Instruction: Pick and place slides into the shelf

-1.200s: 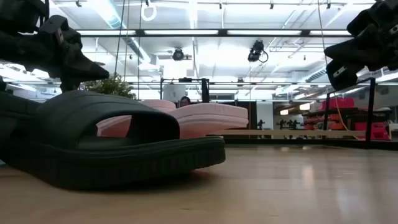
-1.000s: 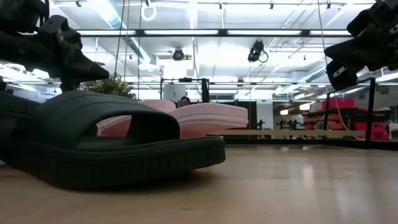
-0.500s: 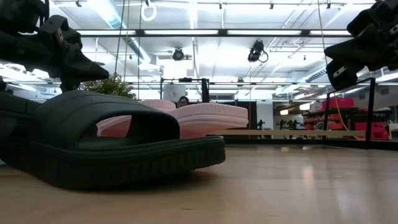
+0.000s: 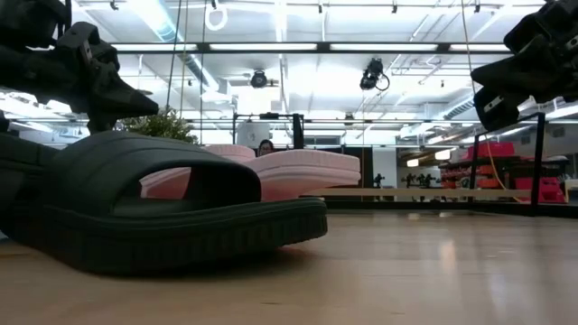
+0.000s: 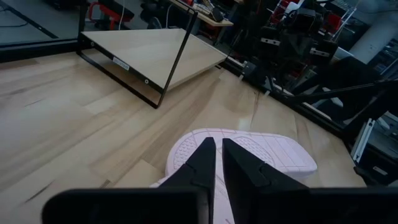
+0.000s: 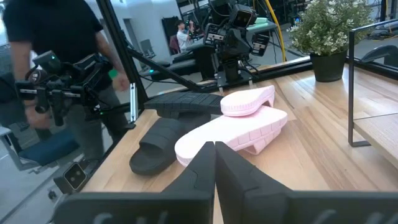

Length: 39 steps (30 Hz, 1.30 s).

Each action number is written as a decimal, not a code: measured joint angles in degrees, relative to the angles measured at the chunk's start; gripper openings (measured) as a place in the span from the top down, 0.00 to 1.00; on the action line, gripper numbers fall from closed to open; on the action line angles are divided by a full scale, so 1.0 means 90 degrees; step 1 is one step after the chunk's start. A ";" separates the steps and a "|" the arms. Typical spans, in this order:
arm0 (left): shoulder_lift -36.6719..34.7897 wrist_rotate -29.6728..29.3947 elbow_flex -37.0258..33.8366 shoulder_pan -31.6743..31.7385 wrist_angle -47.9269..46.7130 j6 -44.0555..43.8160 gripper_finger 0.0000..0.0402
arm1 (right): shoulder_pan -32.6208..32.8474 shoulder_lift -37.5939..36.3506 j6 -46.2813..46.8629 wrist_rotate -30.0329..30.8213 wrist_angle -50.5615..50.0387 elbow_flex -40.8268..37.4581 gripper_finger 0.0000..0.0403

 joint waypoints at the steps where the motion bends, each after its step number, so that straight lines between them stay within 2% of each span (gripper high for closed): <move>1: 0.0000 0.0000 0.0000 0.0000 0.0000 0.0000 0.93 | 0.0000 0.0001 0.0000 0.0001 -0.0001 0.0000 0.97; 7: 0.0000 0.0001 0.0000 0.0001 0.0001 0.0000 0.94 | -0.0001 0.0001 0.0000 0.0002 -0.0001 0.0000 0.97; 20: 0.0000 -0.0001 0.0000 0.0000 0.0000 0.0000 0.90 | -0.0002 0.0000 0.0000 0.0002 0.0000 0.0000 0.97; 31: 0.0000 -0.0001 0.0000 0.0000 -0.0001 0.0000 0.93 | -0.0002 0.0002 0.0000 0.0000 0.0000 0.0000 0.97; 39: 0.0000 -0.0001 -0.0002 0.0000 -0.0001 0.0000 0.90 | -0.0002 0.0000 0.0000 0.0000 -0.0002 0.0000 0.97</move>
